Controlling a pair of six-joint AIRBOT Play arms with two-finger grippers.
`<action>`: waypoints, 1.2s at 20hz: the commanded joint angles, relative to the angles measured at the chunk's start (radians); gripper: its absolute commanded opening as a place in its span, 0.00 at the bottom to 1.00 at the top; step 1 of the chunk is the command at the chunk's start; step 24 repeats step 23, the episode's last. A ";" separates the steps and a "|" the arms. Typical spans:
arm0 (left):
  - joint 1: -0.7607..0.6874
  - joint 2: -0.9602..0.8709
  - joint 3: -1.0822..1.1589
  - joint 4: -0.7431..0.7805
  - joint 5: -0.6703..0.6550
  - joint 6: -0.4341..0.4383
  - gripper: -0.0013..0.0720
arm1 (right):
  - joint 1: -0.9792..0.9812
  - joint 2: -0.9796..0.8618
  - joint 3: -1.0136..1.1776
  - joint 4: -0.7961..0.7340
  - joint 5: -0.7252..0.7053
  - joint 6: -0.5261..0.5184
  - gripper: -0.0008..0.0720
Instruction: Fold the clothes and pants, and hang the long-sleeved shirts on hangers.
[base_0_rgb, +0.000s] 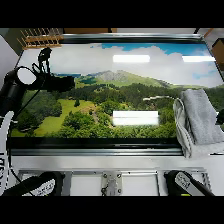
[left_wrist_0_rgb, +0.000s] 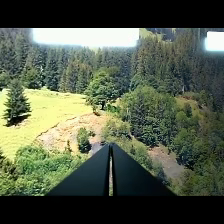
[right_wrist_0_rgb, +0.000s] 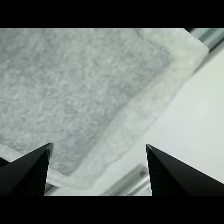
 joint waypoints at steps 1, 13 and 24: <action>-0.001 -0.001 0.000 -0.002 0.000 -0.001 0.03 | 0.065 0.104 0.000 0.293 -0.126 -0.097 0.87; 0.001 0.000 0.000 -0.003 0.013 -0.001 0.03 | 0.584 0.200 -0.001 0.543 -0.200 -0.201 0.05; 0.001 0.000 0.000 -0.003 0.013 -0.001 0.03 | 0.583 0.201 -0.001 0.544 -0.167 -0.201 0.05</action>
